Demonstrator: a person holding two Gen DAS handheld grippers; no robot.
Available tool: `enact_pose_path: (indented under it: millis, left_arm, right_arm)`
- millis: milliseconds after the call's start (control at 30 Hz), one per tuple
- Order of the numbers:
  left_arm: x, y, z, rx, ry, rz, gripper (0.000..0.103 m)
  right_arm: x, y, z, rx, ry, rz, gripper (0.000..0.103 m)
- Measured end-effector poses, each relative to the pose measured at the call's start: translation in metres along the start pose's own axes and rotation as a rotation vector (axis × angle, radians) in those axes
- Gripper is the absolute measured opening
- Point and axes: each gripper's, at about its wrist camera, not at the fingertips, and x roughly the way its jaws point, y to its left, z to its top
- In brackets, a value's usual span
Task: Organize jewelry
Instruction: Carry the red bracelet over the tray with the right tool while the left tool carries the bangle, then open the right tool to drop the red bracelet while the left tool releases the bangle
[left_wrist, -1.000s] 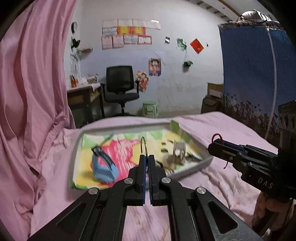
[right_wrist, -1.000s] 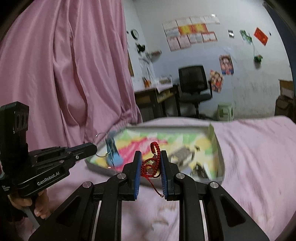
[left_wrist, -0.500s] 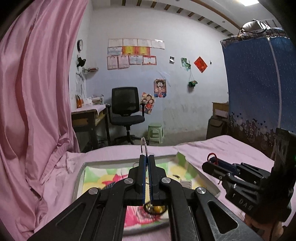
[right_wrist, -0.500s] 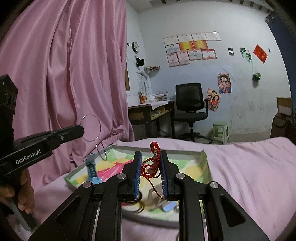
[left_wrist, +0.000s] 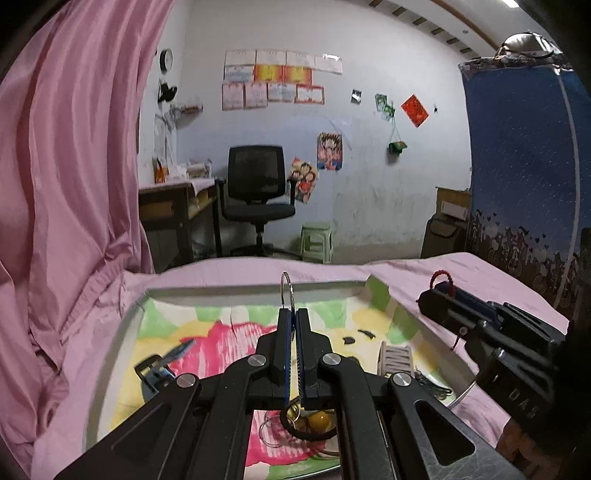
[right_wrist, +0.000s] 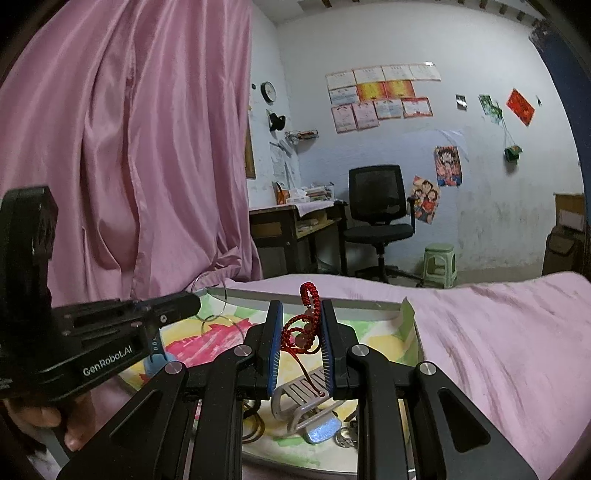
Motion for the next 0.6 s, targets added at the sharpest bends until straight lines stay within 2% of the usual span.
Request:
enact_pose_path:
  millis: [233,600]
  left_arm:
    - [0.020,0.005,-0.007,-0.025,0.089,0.010,0.003]
    - [0.047,0.009,-0.019,-0.051,0.245,0.023,0.003]
  right_arm:
    - [0.024,-0.009,-0.011,0.054,0.107,-0.032,0.018]
    - [0.039,-0.027,-0.030,0.119,0.208,-0.073,0.018]
